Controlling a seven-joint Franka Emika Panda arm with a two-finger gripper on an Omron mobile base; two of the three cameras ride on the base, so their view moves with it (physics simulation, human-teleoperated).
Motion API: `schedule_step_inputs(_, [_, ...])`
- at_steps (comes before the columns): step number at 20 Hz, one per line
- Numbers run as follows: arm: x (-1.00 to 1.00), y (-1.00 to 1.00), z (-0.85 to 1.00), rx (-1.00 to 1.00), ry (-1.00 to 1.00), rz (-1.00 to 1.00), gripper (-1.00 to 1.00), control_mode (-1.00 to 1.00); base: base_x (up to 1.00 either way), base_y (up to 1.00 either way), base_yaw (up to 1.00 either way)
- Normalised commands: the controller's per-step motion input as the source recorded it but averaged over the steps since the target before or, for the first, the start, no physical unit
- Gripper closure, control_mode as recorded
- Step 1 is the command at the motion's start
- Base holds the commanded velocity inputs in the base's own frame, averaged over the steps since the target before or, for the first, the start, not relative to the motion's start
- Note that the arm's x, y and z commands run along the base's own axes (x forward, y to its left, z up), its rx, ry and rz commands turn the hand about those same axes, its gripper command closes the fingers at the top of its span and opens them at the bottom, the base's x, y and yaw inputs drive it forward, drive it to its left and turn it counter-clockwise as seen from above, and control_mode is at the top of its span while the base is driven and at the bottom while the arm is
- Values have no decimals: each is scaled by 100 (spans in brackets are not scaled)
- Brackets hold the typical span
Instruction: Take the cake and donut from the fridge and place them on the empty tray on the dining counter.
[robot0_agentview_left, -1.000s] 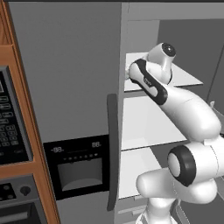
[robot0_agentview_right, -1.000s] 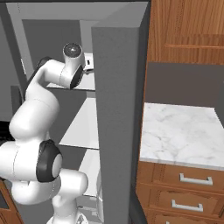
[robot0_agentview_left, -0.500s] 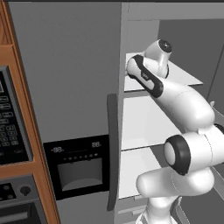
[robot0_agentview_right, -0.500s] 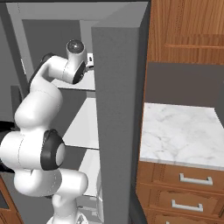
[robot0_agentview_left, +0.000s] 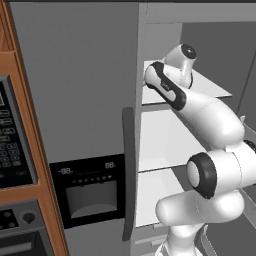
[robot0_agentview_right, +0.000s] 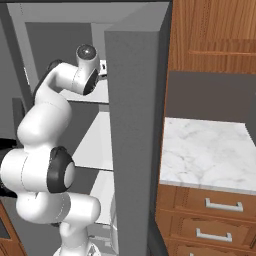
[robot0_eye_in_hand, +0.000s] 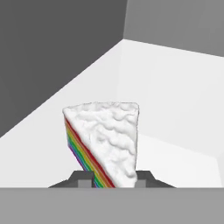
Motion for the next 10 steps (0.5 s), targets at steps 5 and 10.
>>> schedule_step_inputs(5, [-51,-5,4,0,-7,-1,100,-100,0,0,0])
schedule_step_inputs(10, [-85,-17,25,0,-15,-2,100,-100,0,0,0])
